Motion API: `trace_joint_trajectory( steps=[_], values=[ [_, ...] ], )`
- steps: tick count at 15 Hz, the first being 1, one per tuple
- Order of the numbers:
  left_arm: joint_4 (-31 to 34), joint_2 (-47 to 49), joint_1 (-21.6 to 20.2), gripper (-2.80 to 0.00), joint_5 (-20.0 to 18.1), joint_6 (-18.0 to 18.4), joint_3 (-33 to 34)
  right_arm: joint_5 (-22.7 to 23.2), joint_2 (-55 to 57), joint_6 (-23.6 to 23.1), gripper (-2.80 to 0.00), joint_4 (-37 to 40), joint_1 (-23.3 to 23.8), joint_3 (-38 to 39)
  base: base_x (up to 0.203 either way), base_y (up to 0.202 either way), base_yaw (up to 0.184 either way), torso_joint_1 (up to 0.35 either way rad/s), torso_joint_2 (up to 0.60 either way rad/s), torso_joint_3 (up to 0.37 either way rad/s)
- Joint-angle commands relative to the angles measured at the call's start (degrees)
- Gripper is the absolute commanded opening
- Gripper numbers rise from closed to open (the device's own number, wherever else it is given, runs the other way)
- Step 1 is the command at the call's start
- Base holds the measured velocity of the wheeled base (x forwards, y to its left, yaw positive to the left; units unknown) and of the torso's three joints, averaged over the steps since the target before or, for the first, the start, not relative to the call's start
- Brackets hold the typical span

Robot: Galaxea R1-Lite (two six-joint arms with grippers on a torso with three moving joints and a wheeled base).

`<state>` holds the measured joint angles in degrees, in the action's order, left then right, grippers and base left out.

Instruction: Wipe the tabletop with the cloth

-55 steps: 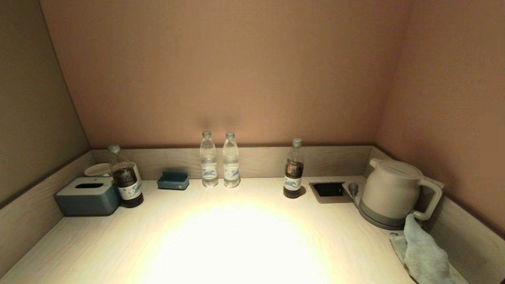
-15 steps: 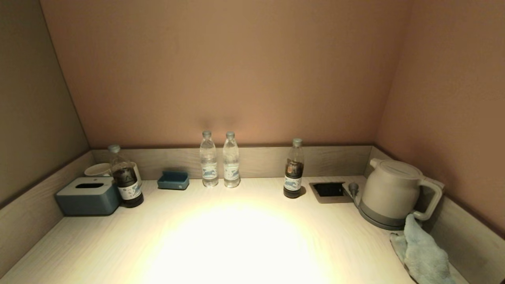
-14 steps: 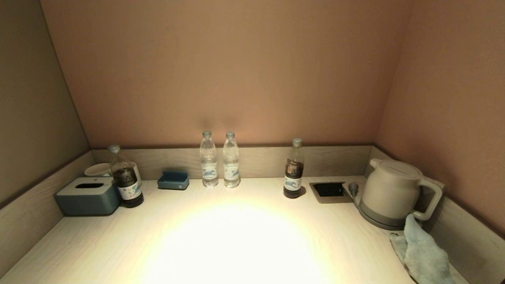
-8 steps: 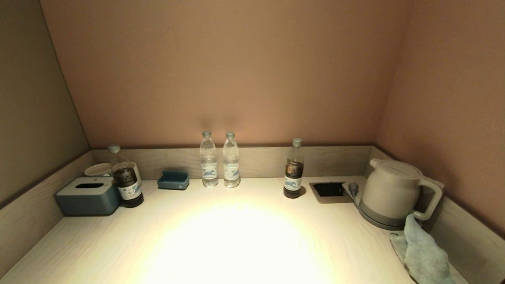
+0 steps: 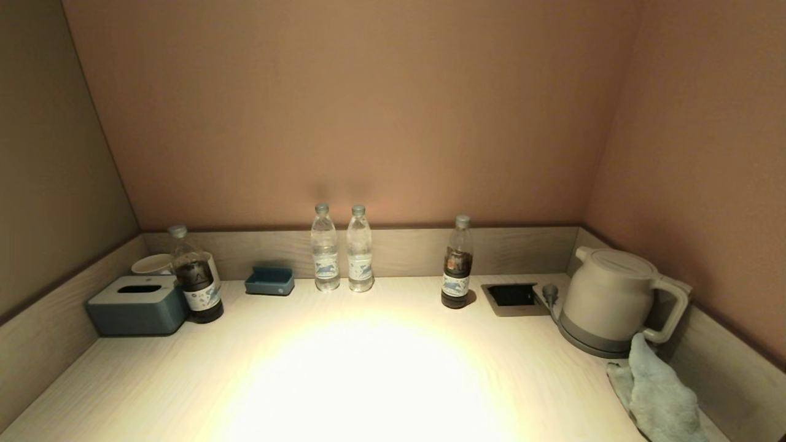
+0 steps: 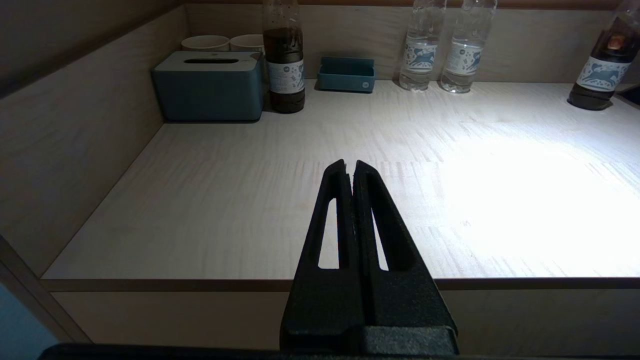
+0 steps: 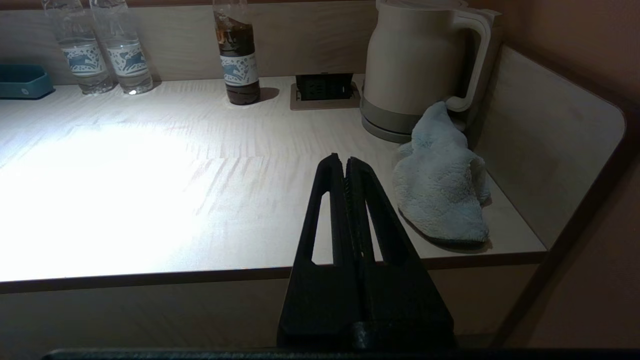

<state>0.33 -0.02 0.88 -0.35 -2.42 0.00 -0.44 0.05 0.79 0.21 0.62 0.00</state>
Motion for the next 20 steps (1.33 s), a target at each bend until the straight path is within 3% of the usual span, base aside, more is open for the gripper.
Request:
trace_joint_trajectory(
  steps=[1,20],
  values=[
    [0.02,0.02,0.00,-2.80,0.00,-0.05,0.00,0.00,-0.05,0.18,-2.80,-0.03,-0.01,0.00,0.000,0.000,0.000,0.000,0.00,0.000],
    [0.02,0.02,0.00,-2.80,0.00,-0.05,0.00,-0.09,-0.05,0.62,-2.80,-0.12,-0.01,0.00,0.000,0.000,0.000,0.000,0.00,0.000]
  ],
)
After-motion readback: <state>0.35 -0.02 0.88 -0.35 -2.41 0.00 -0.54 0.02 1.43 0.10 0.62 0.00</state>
